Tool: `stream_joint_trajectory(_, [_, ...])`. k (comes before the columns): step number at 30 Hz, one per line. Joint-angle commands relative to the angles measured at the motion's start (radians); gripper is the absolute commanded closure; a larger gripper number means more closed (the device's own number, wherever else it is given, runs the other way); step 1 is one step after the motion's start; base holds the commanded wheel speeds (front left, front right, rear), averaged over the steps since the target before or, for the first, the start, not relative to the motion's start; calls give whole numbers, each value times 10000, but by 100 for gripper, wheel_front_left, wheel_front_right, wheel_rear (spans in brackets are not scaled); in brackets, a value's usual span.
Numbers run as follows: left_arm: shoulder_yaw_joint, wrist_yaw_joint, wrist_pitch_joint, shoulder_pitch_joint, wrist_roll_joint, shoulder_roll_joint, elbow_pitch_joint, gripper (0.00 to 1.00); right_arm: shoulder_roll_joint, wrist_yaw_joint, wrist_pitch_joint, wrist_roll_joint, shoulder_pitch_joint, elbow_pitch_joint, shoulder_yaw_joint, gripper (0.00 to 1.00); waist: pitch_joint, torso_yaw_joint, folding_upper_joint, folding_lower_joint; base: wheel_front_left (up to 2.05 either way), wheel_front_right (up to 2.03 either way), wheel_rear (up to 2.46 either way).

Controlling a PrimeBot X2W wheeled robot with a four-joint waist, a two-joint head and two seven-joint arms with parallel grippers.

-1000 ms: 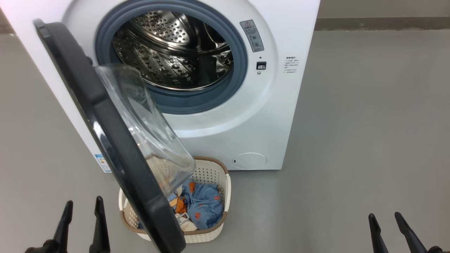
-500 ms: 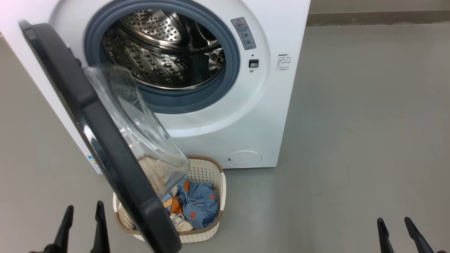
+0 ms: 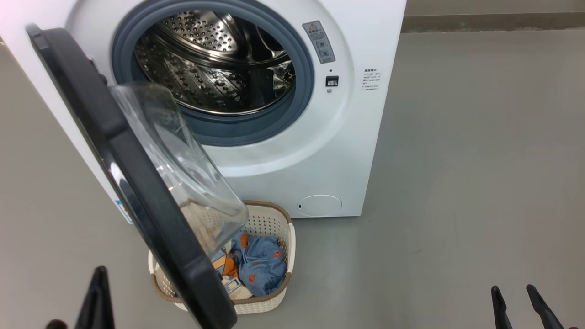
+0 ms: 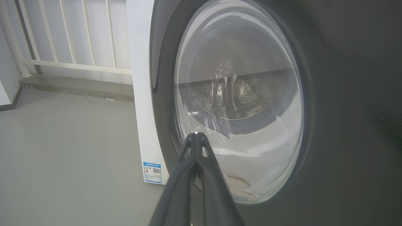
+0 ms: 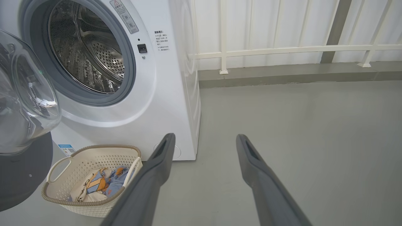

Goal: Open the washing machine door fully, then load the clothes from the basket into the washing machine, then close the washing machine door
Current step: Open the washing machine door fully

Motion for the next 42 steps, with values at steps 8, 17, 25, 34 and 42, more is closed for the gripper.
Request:
stream_joint_trajectory(8, [955, 226, -63, -701, -283, 131, -1136, 100, -88, 100, -120, -42, -168, -211, 135, 0, -80, 357, 0, 1, 0, 0, 0])
stream_joint_trajectory(17, [520, 257, 44, -1611, 120, 131, -3583, 100, -59, 100, -120, -57, -97, -215, 88, 0, -255, 839, 0, 1, 0, 0, 0])
stream_joint_trajectory(25, [-2154, 325, 2075, -2518, -380, 131, -5911, 100, 61, 100, -120, -30, -28, -199, 101, 0, -283, 1280, 0, 1, 0, 0, 0])
stream_joint_trajectory(34, [-5659, 1339, 4061, -2053, -1973, 131, -5067, 100, 81, 100, -120, -42, -223, -141, 177, 0, -121, 1563, 0, 1, 0, 0, 0])
stream_joint_trajectory(42, [-6105, 2009, 4263, -1460, -2597, 133, -3959, 100, 112, 100, -120, -32, -298, -119, 210, 0, -22, 1680, 0, 1, 0, 0, 0])
